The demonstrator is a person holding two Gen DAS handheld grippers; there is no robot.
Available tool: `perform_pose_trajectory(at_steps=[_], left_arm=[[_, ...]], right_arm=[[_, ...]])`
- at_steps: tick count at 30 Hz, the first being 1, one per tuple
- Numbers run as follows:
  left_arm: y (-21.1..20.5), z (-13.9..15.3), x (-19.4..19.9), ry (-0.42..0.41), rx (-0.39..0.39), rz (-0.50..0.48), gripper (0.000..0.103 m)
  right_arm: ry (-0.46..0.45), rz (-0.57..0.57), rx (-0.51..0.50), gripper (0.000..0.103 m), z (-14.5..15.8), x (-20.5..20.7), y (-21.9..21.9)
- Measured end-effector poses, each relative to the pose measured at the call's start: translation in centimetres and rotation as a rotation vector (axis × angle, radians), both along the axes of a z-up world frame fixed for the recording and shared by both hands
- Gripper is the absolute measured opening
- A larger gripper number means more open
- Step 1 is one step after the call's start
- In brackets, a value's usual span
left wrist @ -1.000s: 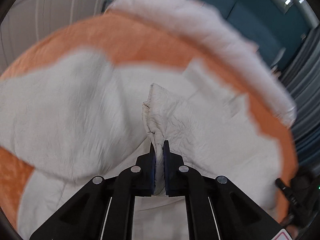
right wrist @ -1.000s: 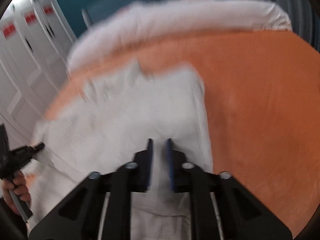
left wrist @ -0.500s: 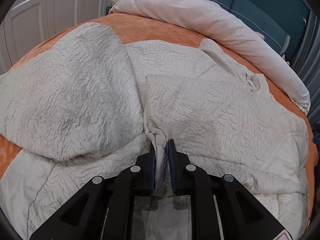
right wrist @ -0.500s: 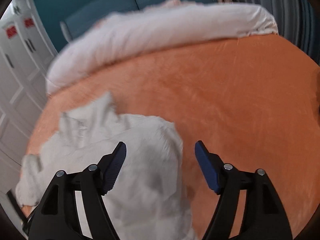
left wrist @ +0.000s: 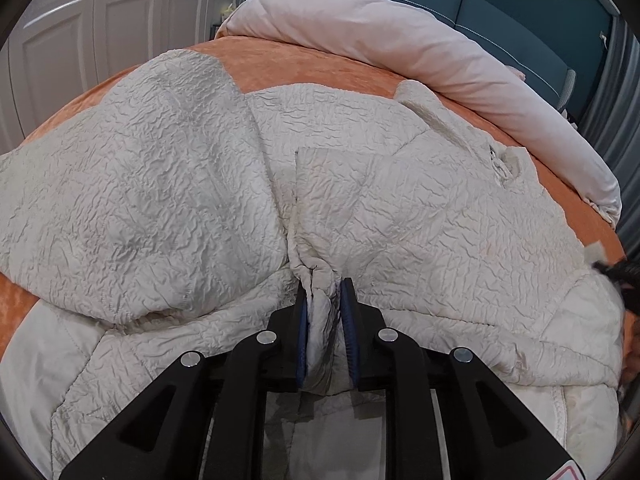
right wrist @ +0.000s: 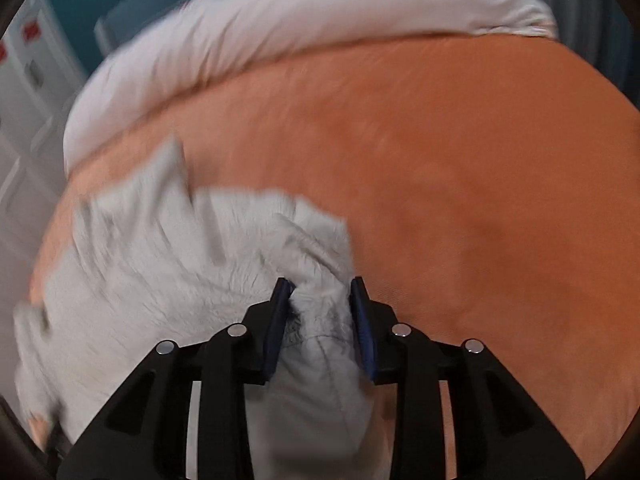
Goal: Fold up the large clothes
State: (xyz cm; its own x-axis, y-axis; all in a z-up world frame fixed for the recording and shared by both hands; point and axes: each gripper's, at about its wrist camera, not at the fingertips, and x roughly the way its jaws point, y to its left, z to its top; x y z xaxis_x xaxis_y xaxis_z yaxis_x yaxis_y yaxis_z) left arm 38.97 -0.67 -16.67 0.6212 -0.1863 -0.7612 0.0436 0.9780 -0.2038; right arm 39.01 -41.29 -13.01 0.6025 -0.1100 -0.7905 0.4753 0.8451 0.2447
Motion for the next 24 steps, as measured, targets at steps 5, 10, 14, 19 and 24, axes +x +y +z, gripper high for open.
perform_pose_trajectory(at_steps=[5, 10, 14, 19, 24], left_arm=[[-0.2, -0.1, 0.1, -0.006, 0.007, 0.003, 0.018], [-0.2, -0.1, 0.0, -0.007, 0.006, 0.004, 0.018], [-0.1, 0.0, 0.1, -0.002, -0.008, 0.006, 0.018], [3.9, 2.5, -0.4, 0.051, -0.15, 0.055, 0.026], [16.4, 6.3, -4.6, -0.025, -0.336, 0.31, 0.081]], right_arm=[[-0.126, 0.089, -0.101, 0.022, 4.4, -6.7, 4.3], [0.097, 0.2, -0.166, 0.019, -4.0, -8.7, 8.0], [0.118, 0.194, -0.272, 0.02, -3.8, -7.5, 8.4], [0.085, 0.165, -0.23, 0.028, -0.2, -9.6, 9.4], [-0.027, 0.208, -0.194, 0.054, 3.8, -18.0, 12.5]])
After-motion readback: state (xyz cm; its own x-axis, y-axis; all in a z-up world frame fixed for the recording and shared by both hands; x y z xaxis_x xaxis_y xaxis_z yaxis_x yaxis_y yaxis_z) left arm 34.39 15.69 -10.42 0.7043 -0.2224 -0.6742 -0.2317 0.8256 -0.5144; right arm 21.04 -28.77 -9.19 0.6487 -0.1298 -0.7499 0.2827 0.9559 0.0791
